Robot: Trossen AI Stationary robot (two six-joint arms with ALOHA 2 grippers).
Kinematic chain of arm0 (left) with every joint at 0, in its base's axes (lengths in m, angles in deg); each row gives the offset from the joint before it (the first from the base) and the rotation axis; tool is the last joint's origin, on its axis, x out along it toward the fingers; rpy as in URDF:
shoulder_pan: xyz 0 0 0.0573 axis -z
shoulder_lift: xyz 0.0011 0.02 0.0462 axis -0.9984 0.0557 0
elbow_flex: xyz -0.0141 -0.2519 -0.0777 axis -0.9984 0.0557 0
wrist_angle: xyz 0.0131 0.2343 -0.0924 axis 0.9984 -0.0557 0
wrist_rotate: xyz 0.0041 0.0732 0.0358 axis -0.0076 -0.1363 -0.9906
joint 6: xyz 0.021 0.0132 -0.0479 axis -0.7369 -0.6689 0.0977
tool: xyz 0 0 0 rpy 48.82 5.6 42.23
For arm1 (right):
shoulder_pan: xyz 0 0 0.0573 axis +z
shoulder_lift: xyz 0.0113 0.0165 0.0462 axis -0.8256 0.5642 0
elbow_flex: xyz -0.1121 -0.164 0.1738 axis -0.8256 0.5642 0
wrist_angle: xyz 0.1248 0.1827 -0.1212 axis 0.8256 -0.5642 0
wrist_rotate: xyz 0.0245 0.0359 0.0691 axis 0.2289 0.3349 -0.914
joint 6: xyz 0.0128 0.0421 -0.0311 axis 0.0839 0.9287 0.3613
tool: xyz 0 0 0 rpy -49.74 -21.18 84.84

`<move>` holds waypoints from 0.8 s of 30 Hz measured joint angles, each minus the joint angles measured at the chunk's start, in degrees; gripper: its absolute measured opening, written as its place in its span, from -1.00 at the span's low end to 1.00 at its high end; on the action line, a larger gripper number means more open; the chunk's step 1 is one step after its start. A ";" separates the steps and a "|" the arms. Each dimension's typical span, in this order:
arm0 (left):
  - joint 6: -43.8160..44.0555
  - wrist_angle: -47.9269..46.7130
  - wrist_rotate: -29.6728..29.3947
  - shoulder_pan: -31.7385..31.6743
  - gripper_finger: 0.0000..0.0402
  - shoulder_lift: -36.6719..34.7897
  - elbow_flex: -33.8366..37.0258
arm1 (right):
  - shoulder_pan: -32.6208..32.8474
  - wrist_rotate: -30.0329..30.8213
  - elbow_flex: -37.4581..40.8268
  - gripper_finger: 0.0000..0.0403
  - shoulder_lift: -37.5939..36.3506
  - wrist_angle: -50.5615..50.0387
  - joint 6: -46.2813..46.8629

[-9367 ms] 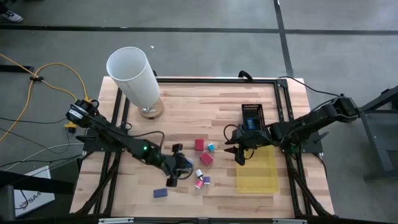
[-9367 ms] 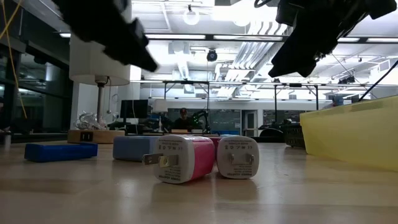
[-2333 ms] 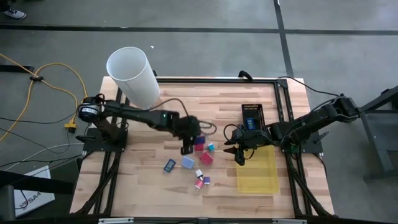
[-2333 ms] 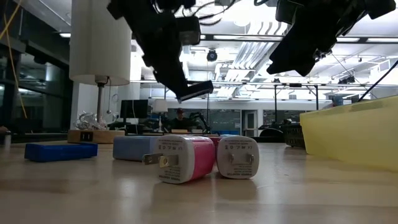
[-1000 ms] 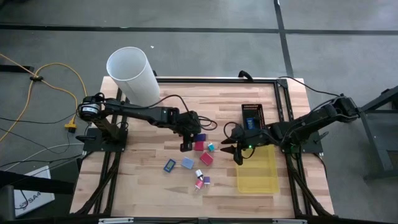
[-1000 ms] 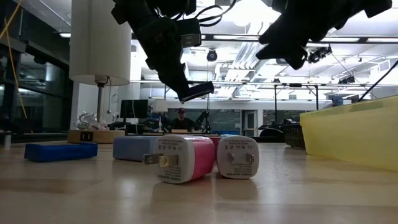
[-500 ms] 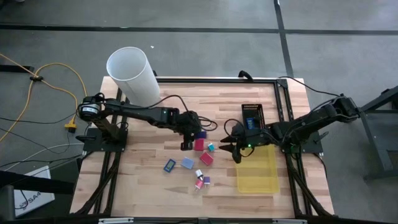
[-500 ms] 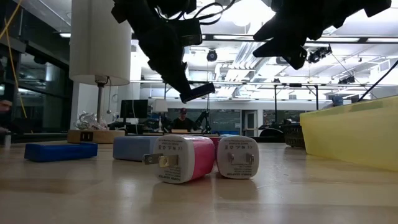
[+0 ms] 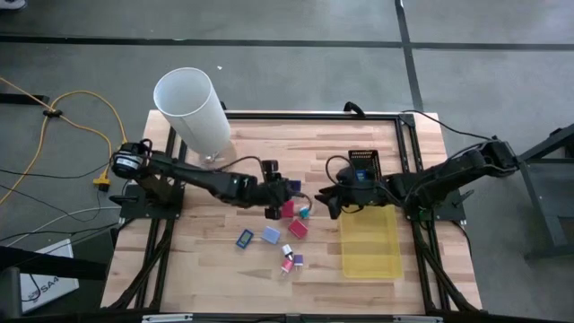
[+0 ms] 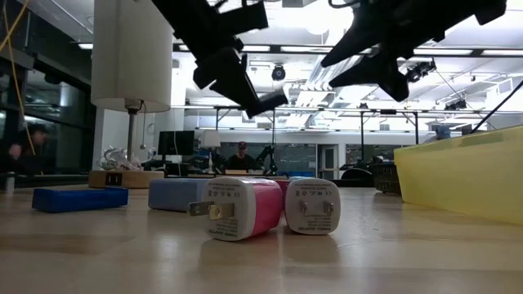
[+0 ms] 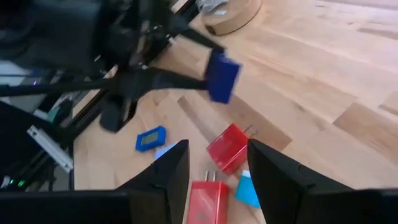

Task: Pick & Place Office items
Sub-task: Put the bottom blue digital clock into the black bin

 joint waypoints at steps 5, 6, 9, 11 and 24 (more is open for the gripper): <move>-2.09 2.85 -7.43 3.46 -0.26 0.00 0.00 | -2.65 -0.52 0.00 -0.26 0.00 0.35 1.32; -2.87 3.99 -8.50 3.94 -0.26 0.00 0.02 | -3.10 -0.82 0.00 -0.26 0.00 0.56 1.33; -5.77 7.76 -9.77 4.66 -0.26 0.00 0.01 | -4.23 -2.70 0.00 -0.26 0.00 1.75 1.32; -7.56 10.06 -9.81 4.60 -0.26 0.00 0.01 | -4.62 -3.25 0.00 -0.26 0.00 2.68 1.29; -9.67 12.14 -8.57 1.55 -0.26 0.22 0.02 | -4.70 -2.96 0.00 -0.26 0.02 5.35 0.80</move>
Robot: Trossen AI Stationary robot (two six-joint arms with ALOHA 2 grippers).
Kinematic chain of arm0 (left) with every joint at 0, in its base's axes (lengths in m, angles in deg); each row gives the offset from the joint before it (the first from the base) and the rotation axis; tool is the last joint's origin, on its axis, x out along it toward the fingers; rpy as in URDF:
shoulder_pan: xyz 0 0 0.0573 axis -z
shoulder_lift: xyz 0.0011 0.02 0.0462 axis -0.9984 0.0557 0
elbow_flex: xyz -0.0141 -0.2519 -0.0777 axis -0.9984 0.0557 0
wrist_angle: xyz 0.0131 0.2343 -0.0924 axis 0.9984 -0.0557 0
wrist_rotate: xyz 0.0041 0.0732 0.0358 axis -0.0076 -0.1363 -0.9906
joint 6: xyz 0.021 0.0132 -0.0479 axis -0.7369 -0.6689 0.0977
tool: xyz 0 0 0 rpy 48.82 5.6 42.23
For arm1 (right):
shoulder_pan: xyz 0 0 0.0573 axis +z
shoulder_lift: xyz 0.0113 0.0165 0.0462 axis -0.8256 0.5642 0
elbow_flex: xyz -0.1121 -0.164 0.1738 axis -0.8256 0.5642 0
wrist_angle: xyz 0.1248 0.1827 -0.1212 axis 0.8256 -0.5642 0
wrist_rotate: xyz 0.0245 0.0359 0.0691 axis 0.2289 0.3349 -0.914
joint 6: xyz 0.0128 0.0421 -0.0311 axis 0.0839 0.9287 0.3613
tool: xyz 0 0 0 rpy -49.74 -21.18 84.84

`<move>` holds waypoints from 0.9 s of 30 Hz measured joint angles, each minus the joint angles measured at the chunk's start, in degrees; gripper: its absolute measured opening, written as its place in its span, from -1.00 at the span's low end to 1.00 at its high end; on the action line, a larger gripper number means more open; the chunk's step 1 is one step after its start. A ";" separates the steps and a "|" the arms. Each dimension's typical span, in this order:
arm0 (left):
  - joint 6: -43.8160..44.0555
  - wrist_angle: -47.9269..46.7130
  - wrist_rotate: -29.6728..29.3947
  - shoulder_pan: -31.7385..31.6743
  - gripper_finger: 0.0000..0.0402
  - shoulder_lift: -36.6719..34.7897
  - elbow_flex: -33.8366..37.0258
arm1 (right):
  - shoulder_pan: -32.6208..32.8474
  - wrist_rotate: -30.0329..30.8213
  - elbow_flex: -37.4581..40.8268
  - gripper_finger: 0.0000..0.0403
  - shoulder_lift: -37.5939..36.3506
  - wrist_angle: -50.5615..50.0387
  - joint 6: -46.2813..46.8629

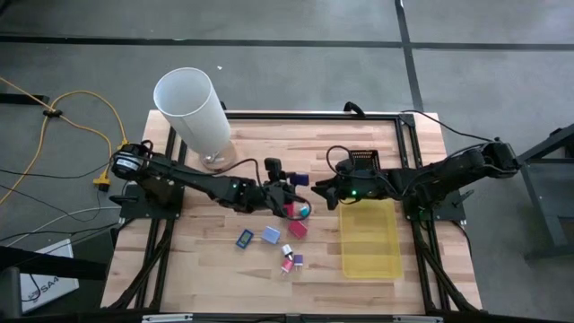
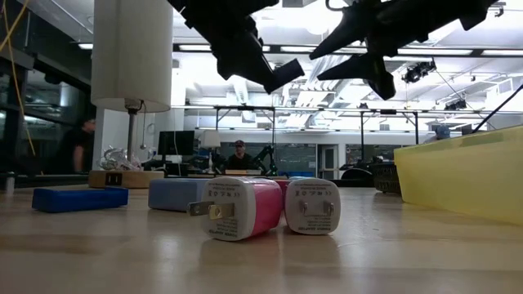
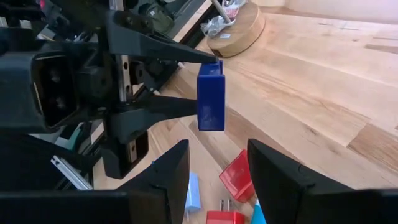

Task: Pick & Place Office items
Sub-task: Put the bottom blue digital clock into the black bin

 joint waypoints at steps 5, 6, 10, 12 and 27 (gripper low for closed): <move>-0.11 0.10 1.27 -0.51 -0.26 0.02 -0.01 | -1.03 0.01 0.00 -0.26 0.00 -0.02 -0.01; -0.09 0.10 1.27 -0.72 -0.26 0.00 0.00 | -1.25 0.01 0.00 -0.26 0.00 -0.03 -0.02; -0.10 0.11 1.27 -1.40 -0.26 0.01 0.00 | -2.30 -0.42 0.00 -0.26 0.73 0.84 -0.85; -0.50 0.10 1.28 -1.85 -0.26 0.01 -0.01 | -2.75 -0.92 0.02 -0.26 0.76 2.01 -1.48; -1.44 0.08 4.76 -4.61 -0.26 0.02 0.00 | -7.09 -7.20 0.02 -0.26 8.32 11.17 -3.07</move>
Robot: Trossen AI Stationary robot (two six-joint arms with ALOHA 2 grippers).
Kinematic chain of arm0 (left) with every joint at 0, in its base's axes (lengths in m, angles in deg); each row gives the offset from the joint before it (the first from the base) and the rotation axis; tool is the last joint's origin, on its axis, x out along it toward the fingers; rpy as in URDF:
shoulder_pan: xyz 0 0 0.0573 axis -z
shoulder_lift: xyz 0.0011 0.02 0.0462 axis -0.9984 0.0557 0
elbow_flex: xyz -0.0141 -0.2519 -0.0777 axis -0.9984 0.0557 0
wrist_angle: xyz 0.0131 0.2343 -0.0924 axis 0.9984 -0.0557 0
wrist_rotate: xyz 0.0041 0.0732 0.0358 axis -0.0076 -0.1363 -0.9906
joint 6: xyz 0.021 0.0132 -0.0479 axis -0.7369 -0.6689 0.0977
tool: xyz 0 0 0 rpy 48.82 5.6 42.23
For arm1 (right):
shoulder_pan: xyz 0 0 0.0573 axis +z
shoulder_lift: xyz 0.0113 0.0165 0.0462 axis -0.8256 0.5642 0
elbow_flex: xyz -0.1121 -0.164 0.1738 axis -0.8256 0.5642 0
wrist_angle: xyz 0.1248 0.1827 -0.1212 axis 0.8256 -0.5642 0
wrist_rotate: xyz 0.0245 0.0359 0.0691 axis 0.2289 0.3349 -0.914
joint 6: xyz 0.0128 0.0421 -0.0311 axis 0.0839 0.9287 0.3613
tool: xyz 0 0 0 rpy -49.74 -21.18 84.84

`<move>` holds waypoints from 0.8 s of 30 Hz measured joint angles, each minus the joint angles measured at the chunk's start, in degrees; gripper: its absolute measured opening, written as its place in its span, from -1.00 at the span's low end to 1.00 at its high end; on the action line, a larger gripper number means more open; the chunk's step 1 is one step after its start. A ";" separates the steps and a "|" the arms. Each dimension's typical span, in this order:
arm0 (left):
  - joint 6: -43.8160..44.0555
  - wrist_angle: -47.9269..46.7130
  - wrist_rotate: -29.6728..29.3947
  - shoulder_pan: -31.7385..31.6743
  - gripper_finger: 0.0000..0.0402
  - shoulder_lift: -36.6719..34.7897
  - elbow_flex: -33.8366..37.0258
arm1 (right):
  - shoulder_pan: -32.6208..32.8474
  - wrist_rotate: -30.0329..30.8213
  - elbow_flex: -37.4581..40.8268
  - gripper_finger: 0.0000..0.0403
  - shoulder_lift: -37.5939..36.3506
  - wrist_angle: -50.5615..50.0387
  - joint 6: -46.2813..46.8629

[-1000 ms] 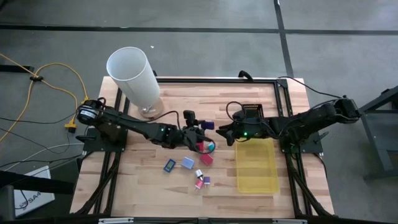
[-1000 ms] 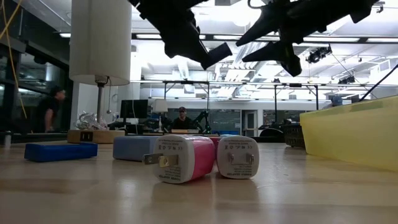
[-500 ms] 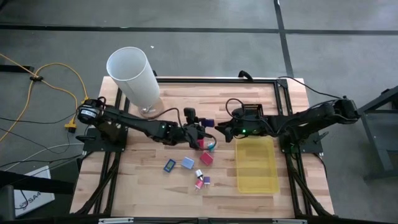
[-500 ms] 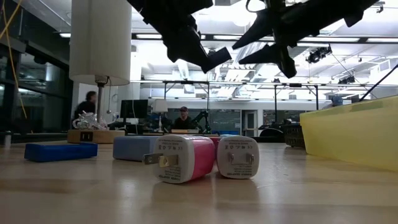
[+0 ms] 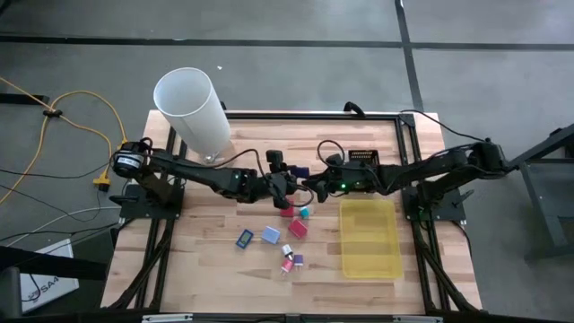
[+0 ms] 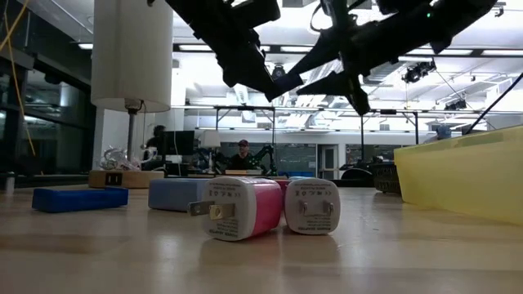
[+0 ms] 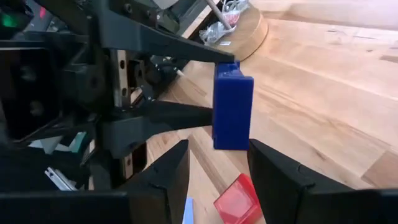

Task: Pick & Place Office items
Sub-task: Put the bottom blue digital clock into the black bin

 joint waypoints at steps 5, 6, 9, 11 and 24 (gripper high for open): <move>-0.01 -0.83 0.22 0.02 -0.26 -0.01 0.00 | -1.29 -0.83 0.00 -0.26 1.34 1.91 -1.41; 0.05 -1.32 0.23 0.02 -0.26 -0.02 -0.01 | -1.41 -0.83 0.00 -0.26 1.32 2.08 -1.43; 0.81 -2.69 0.27 0.02 -0.26 -0.01 0.00 | -1.68 -0.91 0.00 -0.26 1.19 2.07 -1.49; 1.20 -3.76 0.26 0.02 -0.26 0.00 0.00 | -1.66 -0.94 0.00 -0.26 1.19 2.76 -1.98; 2.38 -4.50 0.19 0.02 -0.26 -0.02 0.04 | -1.66 -1.97 0.00 -0.26 1.12 4.37 -2.50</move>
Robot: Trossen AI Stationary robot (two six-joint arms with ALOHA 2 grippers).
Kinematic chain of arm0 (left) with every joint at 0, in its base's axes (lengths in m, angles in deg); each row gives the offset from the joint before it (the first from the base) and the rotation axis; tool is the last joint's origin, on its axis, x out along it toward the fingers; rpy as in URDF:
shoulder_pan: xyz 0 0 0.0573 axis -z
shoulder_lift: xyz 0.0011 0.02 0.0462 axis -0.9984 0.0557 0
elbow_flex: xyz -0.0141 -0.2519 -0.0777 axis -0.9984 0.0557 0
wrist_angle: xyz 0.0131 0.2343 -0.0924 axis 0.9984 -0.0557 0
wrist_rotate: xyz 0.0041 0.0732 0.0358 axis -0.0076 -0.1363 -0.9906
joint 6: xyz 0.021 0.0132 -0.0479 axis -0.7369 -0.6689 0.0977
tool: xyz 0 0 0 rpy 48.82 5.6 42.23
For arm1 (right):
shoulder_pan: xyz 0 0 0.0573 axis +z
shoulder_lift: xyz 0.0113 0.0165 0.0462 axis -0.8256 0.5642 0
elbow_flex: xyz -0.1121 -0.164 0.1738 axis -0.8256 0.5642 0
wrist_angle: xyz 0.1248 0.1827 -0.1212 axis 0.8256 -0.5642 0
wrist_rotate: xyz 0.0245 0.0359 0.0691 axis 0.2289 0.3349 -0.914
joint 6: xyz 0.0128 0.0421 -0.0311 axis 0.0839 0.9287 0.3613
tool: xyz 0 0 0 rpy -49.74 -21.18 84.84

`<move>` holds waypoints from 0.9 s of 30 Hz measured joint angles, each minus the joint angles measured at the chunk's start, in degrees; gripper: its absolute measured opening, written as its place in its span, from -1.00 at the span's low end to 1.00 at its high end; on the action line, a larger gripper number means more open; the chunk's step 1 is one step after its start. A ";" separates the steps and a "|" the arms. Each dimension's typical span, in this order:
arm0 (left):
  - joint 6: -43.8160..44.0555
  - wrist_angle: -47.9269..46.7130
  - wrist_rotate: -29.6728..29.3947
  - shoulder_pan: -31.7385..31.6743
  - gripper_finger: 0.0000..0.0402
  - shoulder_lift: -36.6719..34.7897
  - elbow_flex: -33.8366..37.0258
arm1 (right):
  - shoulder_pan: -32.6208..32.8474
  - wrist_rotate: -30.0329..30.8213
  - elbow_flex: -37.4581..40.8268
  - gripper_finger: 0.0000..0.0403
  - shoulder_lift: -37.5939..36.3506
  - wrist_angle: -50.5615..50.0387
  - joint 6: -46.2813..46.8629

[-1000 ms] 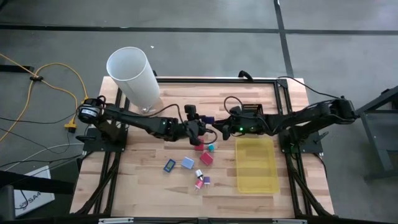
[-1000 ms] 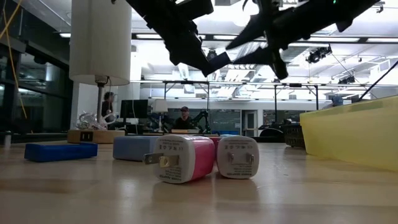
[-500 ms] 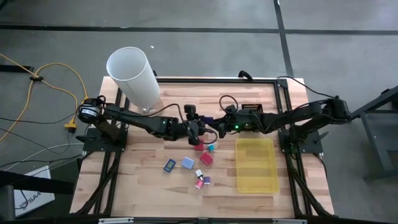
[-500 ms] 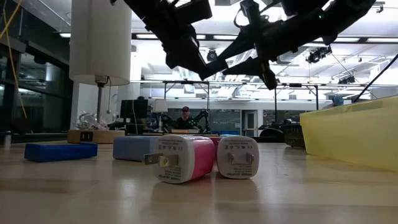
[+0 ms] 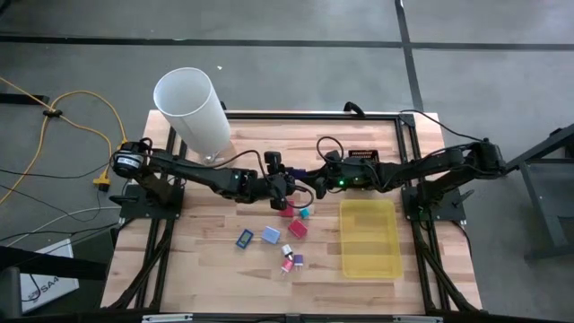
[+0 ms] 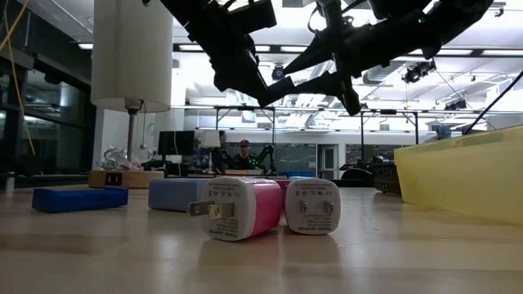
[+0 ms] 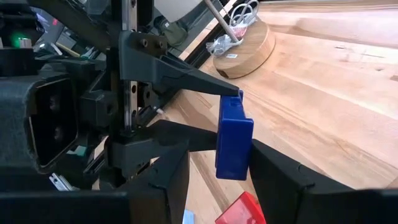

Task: Pick & Place Office items
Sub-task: Put the bottom blue digital clock into the black bin

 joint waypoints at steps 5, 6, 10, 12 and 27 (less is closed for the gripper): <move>0.00 0.00 0.04 0.00 -0.26 0.00 0.00 | 0.00 0.11 0.00 -0.26 0.00 0.05 0.00; 0.00 -0.02 0.04 0.00 -0.26 0.00 -0.01 | 0.00 0.11 0.00 -0.27 0.00 0.04 0.00; 0.00 -0.02 0.04 0.00 -0.26 0.00 0.00 | 0.00 0.15 0.00 -0.34 0.00 0.03 0.00; 0.00 -0.04 0.04 0.04 -0.26 0.00 0.00 | 0.00 0.17 0.02 -0.42 0.00 0.00 0.00; -0.04 -0.17 0.24 0.17 -0.25 0.00 0.00 | 0.00 0.09 0.02 -0.76 -0.07 -0.73 -0.37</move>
